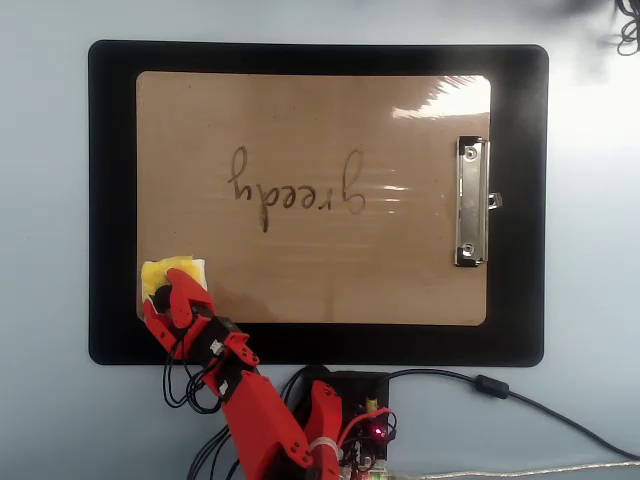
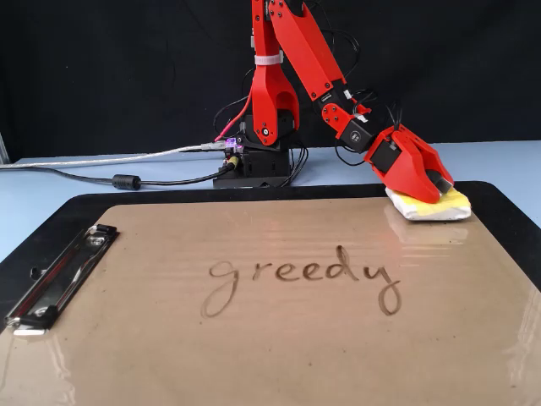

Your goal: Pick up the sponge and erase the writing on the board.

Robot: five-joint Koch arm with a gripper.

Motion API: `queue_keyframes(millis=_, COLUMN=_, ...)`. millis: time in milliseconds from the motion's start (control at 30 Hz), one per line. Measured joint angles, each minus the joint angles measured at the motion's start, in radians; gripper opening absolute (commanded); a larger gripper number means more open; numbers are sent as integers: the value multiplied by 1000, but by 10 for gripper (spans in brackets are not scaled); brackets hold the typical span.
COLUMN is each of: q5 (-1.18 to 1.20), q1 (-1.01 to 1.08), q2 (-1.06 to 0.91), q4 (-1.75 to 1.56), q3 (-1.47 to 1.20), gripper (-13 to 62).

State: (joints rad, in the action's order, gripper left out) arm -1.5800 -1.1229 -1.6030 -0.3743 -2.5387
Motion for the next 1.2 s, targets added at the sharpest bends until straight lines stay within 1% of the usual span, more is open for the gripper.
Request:
queue_keyframes(millis=33, q5=2, q1=8, q2=-18, q4=2, q3=-15, gripper=62)
queue_keyframes(millis=67, q5=2, q1=8, q2=-32, q4=2, q3=-29, gripper=7)
queue_keyframes(millis=133, q5=5, q1=14, q2=-58, q4=5, q3=-49, gripper=-77)
queue_keyframes(millis=200, q5=3, q1=57, q2=-74, q4=3, q3=-55, gripper=-79)
queue_keyframes(millis=367, q5=25, q1=295, q2=-92, q4=9, q3=-51, gripper=-79)
queue_keyframes(millis=533, q5=31, q1=462, q2=-92, q4=9, q3=-49, gripper=-79)
queue_keyframes(millis=667, q5=51, q1=689, q2=-114, q4=28, q3=34, gripper=-79)
queue_keyframes(millis=833, q5=201, q1=956, q2=-64, q4=26, q3=176, gripper=-79)
queue_keyframes(millis=967, q5=322, q1=1175, q2=-26, q4=26, q3=189, gripper=-79)
queue_keyframes(millis=1033, q5=357, q1=1239, q2=-32, q4=15, q3=86, gripper=-79)
queue_keyframes(millis=1133, q5=365, q1=1287, q2=-52, q4=14, q3=57, gripper=-79)
queue_keyframes(millis=1200, q5=365, q1=1298, q2=6, q4=12, q3=78, gripper=-79)
